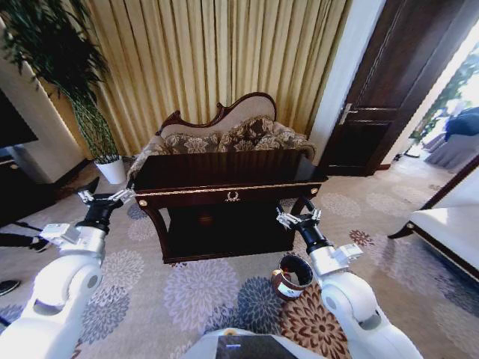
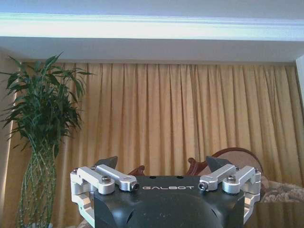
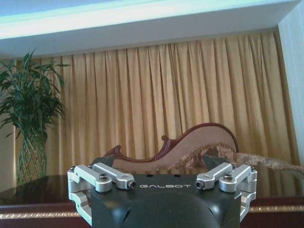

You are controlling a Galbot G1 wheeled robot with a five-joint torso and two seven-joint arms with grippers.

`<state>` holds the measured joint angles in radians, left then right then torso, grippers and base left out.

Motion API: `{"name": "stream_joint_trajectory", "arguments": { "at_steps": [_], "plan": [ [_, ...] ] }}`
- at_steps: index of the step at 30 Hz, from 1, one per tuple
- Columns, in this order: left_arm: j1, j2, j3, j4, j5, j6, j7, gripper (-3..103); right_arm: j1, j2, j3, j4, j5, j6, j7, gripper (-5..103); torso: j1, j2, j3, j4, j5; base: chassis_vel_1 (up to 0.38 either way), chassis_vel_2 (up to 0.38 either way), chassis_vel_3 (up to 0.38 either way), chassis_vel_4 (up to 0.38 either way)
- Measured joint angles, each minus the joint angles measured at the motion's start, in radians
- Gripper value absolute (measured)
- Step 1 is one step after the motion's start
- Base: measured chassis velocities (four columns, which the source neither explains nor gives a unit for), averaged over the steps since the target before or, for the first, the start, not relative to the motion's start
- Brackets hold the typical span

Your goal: Move to the front of the table and place the trash on the table into the trash bin.

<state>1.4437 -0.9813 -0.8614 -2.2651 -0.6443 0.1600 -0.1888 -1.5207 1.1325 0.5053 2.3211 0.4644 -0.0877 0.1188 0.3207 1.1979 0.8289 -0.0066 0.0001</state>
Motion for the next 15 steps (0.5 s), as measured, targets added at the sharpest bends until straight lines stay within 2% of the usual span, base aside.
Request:
{"name": "stream_joint_trajectory", "arguments": {
  "at_steps": [15],
  "plan": [
    [-0.005,-0.008,0.014,0.005,0.011,-0.001,-0.005,100,-0.01,0.011,0.006,-0.007,-0.017,0.027,0.0,100,0.0,0.0,0.0,0.0001,-0.0001,0.088,-0.091,-0.089,0.09]
  ]
}}
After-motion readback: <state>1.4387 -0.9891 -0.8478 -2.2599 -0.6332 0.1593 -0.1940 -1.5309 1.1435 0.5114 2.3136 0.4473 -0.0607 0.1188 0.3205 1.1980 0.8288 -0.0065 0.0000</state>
